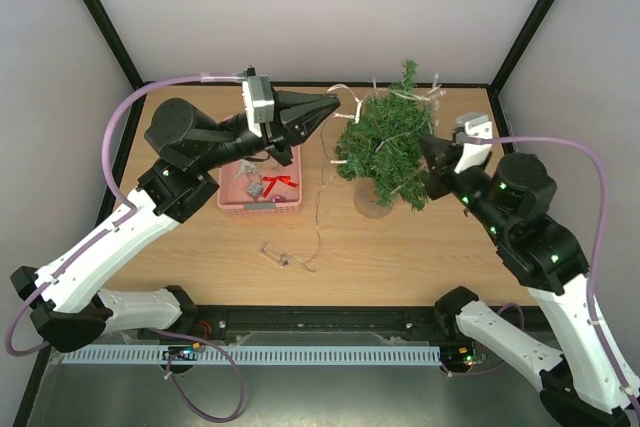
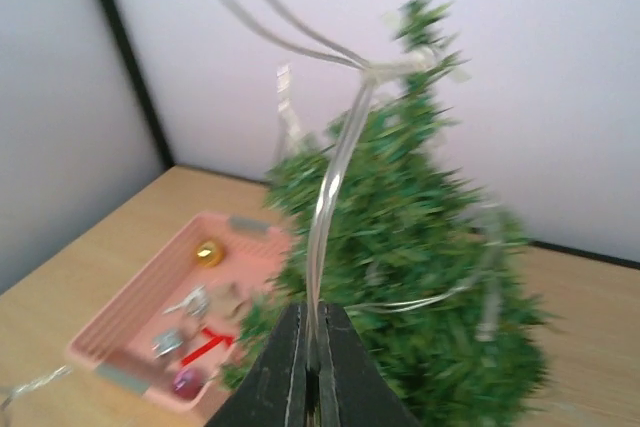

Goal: Decorate the small christmas tree
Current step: Wrap the decoration item around the Christmas tree.

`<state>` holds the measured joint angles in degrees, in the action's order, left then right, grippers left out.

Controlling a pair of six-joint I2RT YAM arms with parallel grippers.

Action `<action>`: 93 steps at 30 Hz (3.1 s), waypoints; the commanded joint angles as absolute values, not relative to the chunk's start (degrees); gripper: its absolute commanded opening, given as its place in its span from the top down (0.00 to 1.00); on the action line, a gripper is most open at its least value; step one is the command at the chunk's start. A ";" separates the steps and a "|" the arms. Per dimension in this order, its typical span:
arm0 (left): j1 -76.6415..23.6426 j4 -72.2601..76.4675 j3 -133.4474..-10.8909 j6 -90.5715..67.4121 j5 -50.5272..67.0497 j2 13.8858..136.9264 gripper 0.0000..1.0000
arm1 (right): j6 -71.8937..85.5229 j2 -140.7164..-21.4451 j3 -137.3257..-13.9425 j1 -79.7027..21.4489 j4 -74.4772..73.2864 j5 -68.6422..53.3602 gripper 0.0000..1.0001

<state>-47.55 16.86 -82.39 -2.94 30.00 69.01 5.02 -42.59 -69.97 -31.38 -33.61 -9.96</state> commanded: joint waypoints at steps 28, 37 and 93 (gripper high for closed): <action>-47.36 13.45 -81.28 0.53 26.01 67.01 0.98 | -32.69 -52.33 -87.18 -31.55 -4.72 33.03 0.98; -47.36 13.45 -81.46 0.62 26.13 66.71 0.98 | -35.90 -49.31 -87.67 -31.55 -5.98 28.29 0.98; -45.84 7.02 -80.99 3.83 17.14 67.59 0.98 | -38.72 -66.96 -104.76 -31.49 -4.71 25.91 0.98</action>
<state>-47.24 8.69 -81.25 2.66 21.63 67.96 -34.44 -58.02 -98.15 -31.38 -10.96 26.89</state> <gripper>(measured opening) 0.028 0.018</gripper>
